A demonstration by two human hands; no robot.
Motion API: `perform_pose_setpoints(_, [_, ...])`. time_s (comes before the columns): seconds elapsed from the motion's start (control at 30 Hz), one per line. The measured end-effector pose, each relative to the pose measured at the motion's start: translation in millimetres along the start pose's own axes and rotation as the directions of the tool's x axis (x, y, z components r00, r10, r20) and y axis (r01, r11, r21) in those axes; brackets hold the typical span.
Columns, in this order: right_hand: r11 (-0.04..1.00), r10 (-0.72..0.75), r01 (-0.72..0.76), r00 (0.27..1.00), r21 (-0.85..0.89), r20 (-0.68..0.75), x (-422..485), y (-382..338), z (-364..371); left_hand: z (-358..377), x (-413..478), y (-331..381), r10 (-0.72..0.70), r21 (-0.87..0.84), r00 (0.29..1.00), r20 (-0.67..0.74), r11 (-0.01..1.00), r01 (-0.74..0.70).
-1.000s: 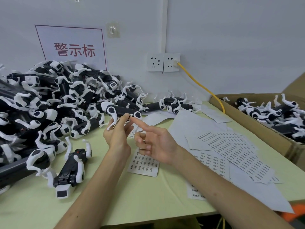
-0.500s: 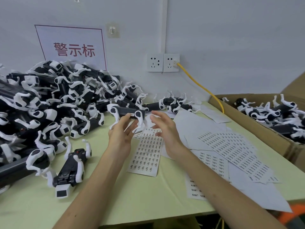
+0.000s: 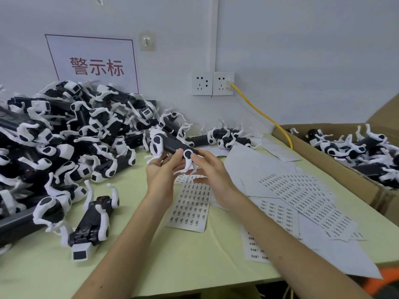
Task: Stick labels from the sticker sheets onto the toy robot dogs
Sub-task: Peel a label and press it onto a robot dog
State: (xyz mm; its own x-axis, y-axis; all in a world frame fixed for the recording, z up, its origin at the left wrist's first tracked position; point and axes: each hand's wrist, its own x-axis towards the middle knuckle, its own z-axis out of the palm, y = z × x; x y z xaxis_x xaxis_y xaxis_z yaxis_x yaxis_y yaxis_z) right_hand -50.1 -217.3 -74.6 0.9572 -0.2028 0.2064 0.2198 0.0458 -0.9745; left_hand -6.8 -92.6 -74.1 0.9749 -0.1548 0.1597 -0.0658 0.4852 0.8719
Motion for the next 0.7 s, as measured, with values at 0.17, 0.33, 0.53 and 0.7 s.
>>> perform_pose_setpoints(0.17, [1.000, 0.005, -0.005, 1.000, -0.019, 0.014, 1, 2, 1, 0, 1, -3, 0.040, 0.044, 0.998, -0.044, 0.998, -0.038])
perform_pose_setpoints(0.33, [1.000, -0.007, 0.007, 1.000, -0.017, 0.011, 2, 5, 4, 1, 4, -9, 0.069, 0.097, 0.996, -0.064, 0.993, -0.063])
perform_pose_setpoints(0.53, [1.000, -0.010, 0.010, 1.000, -0.006, 0.006, 4, 6, 2, 1, 4, -12, 0.095, 0.120, 0.992, -0.078, 0.989, -0.086])
perform_pose_setpoints(0.7, [1.000, -0.009, 0.009, 1.000, -0.005, -0.008, 3, 8, 2, 2, 3, -8, 0.056, 0.052, 0.996, -0.076, 0.997, -0.052])
